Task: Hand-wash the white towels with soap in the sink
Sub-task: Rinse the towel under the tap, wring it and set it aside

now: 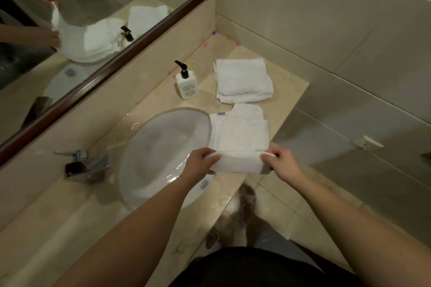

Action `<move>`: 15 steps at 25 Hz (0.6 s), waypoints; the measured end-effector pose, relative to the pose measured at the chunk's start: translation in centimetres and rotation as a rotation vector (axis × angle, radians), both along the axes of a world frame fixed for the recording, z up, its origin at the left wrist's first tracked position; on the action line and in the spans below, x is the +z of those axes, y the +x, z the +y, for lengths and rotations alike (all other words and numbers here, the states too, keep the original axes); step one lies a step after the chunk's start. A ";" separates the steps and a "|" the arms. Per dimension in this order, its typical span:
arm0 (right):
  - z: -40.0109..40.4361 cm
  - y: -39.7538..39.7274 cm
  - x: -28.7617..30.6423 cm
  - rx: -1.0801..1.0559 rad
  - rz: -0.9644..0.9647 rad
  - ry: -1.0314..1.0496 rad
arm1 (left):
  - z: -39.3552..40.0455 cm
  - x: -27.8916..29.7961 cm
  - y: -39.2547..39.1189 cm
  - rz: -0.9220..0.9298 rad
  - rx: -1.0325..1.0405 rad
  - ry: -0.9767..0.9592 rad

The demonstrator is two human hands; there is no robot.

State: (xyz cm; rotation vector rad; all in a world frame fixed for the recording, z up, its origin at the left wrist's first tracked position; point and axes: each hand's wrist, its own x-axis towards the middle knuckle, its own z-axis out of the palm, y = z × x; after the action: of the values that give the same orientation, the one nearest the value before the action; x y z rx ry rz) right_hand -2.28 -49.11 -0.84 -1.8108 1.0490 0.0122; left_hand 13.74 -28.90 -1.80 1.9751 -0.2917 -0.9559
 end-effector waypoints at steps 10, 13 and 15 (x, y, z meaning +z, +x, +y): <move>-9.6 10.0 -3.5 -0.043 0.051 -0.073 | -10.6 -1.6 8.5 -0.109 0.093 0.139; -11.9 12.6 -5.0 -0.011 0.066 -0.096 | -13.2 -2.9 10.9 -0.116 0.099 0.194; -13.1 13.9 -5.8 -0.046 0.071 -0.079 | -14.7 -3.7 11.9 -0.112 0.115 0.216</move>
State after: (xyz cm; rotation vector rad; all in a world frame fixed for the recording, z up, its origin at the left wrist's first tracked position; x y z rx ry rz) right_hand 11.60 -62.21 -6.63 -1.8682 1.1555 0.0075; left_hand 25.65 -43.58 -5.53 2.2215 -0.1396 -0.8323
